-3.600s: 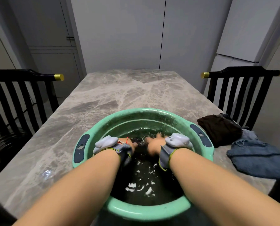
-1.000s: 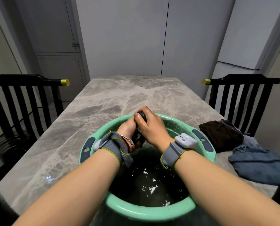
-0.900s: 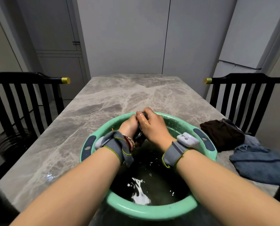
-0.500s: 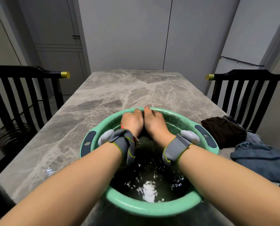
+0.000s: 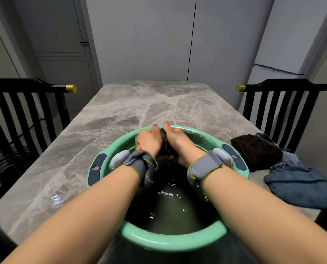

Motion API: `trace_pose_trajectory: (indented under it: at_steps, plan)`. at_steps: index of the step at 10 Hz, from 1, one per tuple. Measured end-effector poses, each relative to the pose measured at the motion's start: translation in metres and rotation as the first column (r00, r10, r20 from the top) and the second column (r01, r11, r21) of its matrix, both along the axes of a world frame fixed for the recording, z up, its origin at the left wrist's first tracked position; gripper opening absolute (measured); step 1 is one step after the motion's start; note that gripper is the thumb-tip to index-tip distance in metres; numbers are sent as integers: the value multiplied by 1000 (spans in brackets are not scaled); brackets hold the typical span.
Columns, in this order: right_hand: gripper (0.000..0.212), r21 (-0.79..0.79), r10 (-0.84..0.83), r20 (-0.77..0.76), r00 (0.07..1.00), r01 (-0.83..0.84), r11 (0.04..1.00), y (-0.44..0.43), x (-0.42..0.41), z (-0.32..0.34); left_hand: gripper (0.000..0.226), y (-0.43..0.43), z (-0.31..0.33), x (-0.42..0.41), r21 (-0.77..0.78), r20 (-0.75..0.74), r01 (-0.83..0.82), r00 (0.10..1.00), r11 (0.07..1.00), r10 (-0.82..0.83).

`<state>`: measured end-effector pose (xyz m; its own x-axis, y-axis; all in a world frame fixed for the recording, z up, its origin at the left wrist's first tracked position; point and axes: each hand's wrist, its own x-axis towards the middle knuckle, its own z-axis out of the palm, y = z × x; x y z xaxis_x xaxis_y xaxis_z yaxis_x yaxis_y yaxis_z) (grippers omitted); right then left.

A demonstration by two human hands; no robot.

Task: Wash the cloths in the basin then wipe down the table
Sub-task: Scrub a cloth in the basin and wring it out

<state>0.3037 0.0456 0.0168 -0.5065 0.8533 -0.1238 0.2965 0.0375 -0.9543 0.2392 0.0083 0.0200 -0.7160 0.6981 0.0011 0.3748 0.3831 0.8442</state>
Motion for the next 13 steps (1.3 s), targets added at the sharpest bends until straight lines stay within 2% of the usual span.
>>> trace_pose_trajectory:
  at_steps: [1,2,3,4,5,6,7,8,9,10,11,12,13]
  plan:
    - [30,206,49,11,999,-50,977,8,9,7,34,-2,-4,-14,-66,163,43,986,997,-32]
    - [67,488,231,227,946,-316,813,-3,25,23,35,7,-9,-39,57,458,80,884,995,-97]
    - [99,634,112,640,760,-605,482,-1,28,20,41,-3,4,-32,76,538,204,816,976,-212]
    - [99,713,-25,664,747,-623,320,7,28,21,28,-16,21,-14,44,499,377,794,925,-347]
    - [83,820,7,542,840,-531,214,10,24,21,70,-22,35,-4,61,407,396,828,916,-386]
    - [57,834,-18,486,874,-457,310,4,22,25,53,-17,37,-2,95,314,257,909,962,-274]
    - [27,834,-174,472,864,-373,407,-7,22,29,70,-10,36,2,44,225,67,971,997,-75]
    - [17,786,-203,497,844,-339,517,-16,20,34,76,-11,31,3,66,95,-31,995,997,24]
    - [11,633,-97,572,814,-363,684,-23,22,34,71,-20,22,8,92,-101,-9,995,996,19]
    - [13,506,6,593,805,-378,775,-26,24,25,70,-24,11,9,70,-195,18,981,997,-4]
    - [22,443,90,546,833,-378,813,-27,26,19,65,-23,4,7,38,-236,83,969,996,-72]
    - [19,343,190,561,806,-435,833,-27,28,17,68,-23,-1,7,12,-264,119,958,993,-112]
    - [6,314,165,543,824,-381,870,-21,25,11,68,-18,-5,3,-20,-273,117,955,993,-118]
